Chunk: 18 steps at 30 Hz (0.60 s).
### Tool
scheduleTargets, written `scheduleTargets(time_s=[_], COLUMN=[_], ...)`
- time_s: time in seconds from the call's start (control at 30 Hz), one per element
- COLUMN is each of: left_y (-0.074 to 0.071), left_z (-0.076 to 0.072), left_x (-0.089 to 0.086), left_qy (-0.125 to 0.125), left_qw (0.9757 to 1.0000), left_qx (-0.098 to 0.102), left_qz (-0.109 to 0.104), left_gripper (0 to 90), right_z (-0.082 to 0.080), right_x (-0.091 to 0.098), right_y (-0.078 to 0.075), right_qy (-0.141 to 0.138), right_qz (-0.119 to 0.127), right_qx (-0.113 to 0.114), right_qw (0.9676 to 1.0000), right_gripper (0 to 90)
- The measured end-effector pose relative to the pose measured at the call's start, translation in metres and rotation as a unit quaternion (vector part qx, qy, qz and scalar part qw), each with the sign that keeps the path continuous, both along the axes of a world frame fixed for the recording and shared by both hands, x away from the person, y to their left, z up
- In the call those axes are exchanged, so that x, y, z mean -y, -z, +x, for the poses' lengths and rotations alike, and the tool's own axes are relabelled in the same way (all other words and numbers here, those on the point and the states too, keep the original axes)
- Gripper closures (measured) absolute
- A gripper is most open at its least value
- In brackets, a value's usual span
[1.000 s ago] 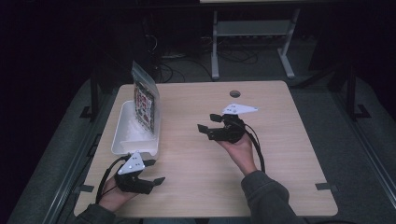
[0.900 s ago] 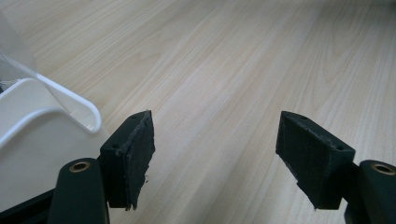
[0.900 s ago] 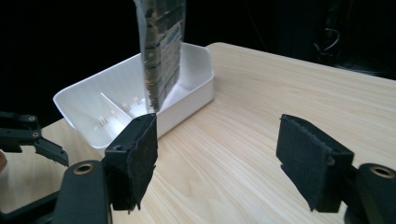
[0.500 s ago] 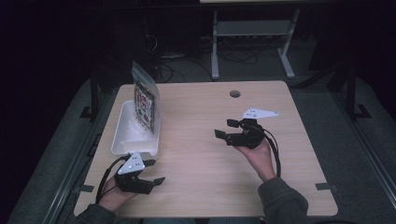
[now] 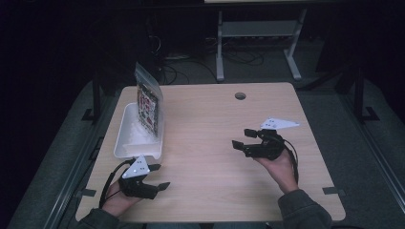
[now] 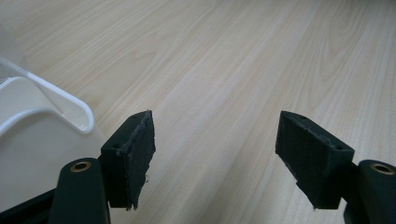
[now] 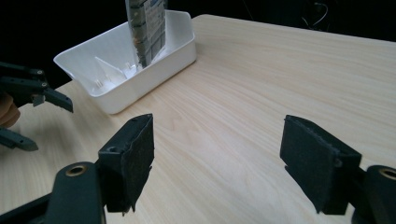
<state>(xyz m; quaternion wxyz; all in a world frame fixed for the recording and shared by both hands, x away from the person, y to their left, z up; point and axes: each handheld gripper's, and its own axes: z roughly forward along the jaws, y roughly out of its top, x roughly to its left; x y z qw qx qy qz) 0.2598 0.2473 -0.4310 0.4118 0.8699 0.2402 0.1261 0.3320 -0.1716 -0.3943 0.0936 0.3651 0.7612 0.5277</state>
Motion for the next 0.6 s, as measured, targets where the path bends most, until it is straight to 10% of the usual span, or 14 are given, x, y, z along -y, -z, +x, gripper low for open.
scheduleTargets(time_s=[0.6], left_y=[0.0], left_z=[-0.001], left_x=[0.001], left_qy=[0.001], left_qw=[1.0], left_qx=[0.005], left_qz=[0.005], left_gripper=[26.7], right_z=[-0.027], right_x=[0.029], right_y=[0.022], right_qy=[0.012], right_qz=[-0.005], right_qx=[-0.017], right_qw=[0.9998], right_gripper=[25.6])
